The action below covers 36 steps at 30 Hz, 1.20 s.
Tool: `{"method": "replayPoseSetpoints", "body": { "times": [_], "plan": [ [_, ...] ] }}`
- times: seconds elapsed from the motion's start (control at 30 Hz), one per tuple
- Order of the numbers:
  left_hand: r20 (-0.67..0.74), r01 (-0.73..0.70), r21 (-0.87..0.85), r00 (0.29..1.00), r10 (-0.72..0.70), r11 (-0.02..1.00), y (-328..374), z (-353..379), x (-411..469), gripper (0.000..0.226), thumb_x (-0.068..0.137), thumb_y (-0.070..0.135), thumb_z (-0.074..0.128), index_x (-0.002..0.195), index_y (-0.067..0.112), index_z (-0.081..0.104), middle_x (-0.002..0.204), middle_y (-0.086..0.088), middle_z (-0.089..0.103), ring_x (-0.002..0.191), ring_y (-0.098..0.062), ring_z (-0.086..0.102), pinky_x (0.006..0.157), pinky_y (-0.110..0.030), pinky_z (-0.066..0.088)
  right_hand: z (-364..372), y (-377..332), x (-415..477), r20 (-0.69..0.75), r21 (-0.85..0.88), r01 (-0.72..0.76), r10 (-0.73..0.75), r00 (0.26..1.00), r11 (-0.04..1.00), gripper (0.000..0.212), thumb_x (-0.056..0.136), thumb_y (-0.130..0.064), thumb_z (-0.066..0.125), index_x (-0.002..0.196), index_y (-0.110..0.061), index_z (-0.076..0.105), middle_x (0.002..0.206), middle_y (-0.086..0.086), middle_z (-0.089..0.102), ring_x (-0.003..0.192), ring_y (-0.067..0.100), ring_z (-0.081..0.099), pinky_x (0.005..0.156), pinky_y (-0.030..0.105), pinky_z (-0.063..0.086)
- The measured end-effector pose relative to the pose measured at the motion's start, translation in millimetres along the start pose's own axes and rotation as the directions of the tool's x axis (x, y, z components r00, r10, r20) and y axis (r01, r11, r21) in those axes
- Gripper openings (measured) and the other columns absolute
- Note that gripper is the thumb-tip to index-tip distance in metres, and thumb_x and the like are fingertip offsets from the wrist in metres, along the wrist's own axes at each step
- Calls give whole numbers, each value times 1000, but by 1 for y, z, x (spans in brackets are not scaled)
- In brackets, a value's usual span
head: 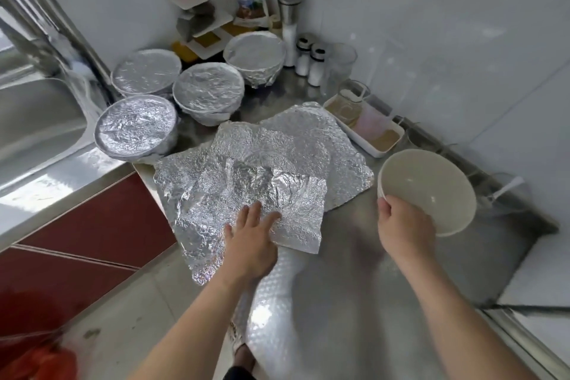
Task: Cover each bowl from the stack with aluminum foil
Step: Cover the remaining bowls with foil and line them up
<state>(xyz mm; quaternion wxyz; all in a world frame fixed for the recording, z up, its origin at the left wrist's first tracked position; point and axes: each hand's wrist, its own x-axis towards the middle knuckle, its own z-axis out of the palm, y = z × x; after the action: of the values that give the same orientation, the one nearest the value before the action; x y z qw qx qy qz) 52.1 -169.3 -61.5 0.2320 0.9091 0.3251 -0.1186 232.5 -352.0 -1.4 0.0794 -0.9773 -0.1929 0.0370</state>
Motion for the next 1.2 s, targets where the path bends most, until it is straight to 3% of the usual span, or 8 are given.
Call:
{"method": "replayPoseSetpoints", "body": {
  "times": [0.37, 0.5, 0.6, 0.73, 0.93, 1.1, 1.17, 1.2],
  "plan": [
    [-7, 53, -26, 999, -53, 998, 23, -17, -7, 80, 81, 17, 58, 150, 36, 21, 164, -5, -8, 150, -30, -12, 121, -52, 2, -24, 3, -3, -377, 58, 25, -1, 926, 998, 17, 84, -7, 51, 68, -5, 57, 57, 20, 59, 55, 38, 57, 61, 36, 25],
    [-225, -130, -256, 972, 72, 958, 47, -37, -13, 72, 87, 6, 58, 150, 28, 32, 162, -5, 18, 147, -26, 20, 116, -40, 26, -31, 1, -10, -590, 85, 118, -45, 806, 989, 12, 78, -9, 55, 67, -8, 60, 52, 15, 55, 50, 35, 54, 62, 38, 22],
    [-270, -213, -556, 961, 68, 804, 75, -63, -22, 42, 94, 26, 63, 135, 28, 54, 135, 3, 58, 114, -15, 60, 97, -29, 49, -41, -11, -20, -683, 83, 315, -176, 709, 946, 9, 77, -8, 59, 73, -13, 65, 57, 6, 61, 60, 30, 59, 66, 36, 25],
    [-16, -16, -952, 1000, 5, 304, 107, -110, -41, 58, 80, 59, 61, 132, 35, 50, 123, 9, 64, 96, -16, 71, 85, -42, 59, -46, -37, -41, -607, 71, 549, -400, 686, 833, 25, 67, -5, 58, 84, -20, 69, 73, -9, 66, 92, 19, 54, 78, 36, 28],
    [-85, -46, -987, 964, -251, 156, 82, -119, -47, 34, 94, -2, 41, 121, 16, 51, 113, -15, 65, 92, -29, 70, 64, -39, 60, -36, -70, -57, -508, 23, 744, -633, 583, 667, 20, 87, -21, 64, 104, -29, 70, 131, -9, 60, 124, 17, 45, 96, 46, 31],
    [-26, -148, -968, 865, -502, -204, 32, -115, -49, 43, 93, -11, 29, 122, 14, 48, 114, -8, 58, 101, -39, 63, 57, -31, 59, -25, -75, -59, -436, 596, 449, -200, 877, 666, 58, 87, -35, 65, 136, -11, 48, 141, 8, 48, 130, 23, 45, 105, 30, 32],
    [51, -129, -949, 840, -541, -289, 12, -113, -51, 51, 90, -13, 29, 131, 12, 43, 125, -14, 54, 105, -46, 61, 55, -32, 58, -9, -77, -59, -12, 817, -12, 39, 999, 577, 57, 89, -32, 65, 137, -9, 45, 124, 3, 57, 111, 18, 56, 87, 24, 40],
    [84, -105, -946, 835, -544, -307, 5, -110, -51, 53, 89, -14, 29, 134, 11, 42, 130, -17, 52, 106, -48, 60, 54, -32, 58, 5, -76, -58, 265, 806, -285, 113, 957, 519, 58, 88, -34, 66, 135, -9, 44, 119, 2, 58, 101, 16, 56, 79, 25, 40]
  ]
}}
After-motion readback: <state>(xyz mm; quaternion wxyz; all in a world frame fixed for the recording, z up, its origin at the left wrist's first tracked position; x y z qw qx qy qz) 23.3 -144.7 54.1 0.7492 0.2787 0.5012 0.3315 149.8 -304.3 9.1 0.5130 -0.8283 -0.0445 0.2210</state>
